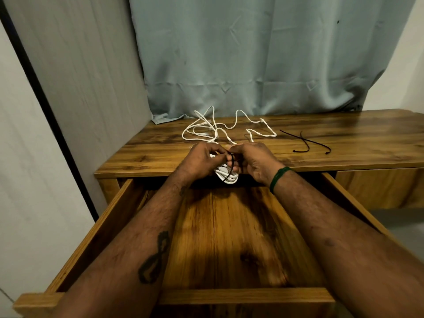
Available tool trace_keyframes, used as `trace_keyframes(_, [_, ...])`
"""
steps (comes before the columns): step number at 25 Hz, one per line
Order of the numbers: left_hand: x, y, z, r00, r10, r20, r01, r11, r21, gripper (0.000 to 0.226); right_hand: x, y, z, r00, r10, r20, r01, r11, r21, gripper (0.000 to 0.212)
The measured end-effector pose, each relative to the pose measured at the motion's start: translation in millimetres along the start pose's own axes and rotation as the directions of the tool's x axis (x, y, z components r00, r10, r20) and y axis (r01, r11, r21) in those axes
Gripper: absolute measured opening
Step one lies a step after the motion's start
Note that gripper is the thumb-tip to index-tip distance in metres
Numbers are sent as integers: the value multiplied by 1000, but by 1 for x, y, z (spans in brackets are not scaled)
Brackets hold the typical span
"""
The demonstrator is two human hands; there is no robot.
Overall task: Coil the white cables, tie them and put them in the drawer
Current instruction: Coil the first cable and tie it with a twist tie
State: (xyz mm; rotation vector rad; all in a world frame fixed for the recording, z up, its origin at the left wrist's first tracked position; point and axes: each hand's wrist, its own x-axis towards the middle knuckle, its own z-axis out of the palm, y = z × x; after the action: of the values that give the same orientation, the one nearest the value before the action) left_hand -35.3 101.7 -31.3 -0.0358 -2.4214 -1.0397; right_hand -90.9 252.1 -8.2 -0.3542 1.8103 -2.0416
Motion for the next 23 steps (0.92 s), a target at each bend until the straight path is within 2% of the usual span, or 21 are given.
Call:
trace_keyframes(2, [-2,6,0,997,-74,39,76,995,-65,8,0,-2,-1,993,-86,-79,86,996,-3,8])
trace_keyframes(4, [-5,11,3,989,-124,85,131,987,-88,11,-2,-5,-3,982,-147,-122,157,984,82,6])
trace_keyframes(9, [-9,22,14,979,-122,162,150,974,-171,13,4,-7,-16,949,-141,-282,217,942,257,7])
trace_keyframes(12, [-9,26,14,980,-118,163,145,975,-169,13,7,-6,-19,946,-132,-295,227,921,317,4])
trace_keyframes(19, [-10,29,14,968,-126,219,152,982,-108,28,16,-1,-30,940,-145,-309,245,918,313,7])
trace_keyframes(23, [-9,28,17,944,-158,291,195,975,-104,27,20,0,-34,935,-150,-323,252,919,304,6])
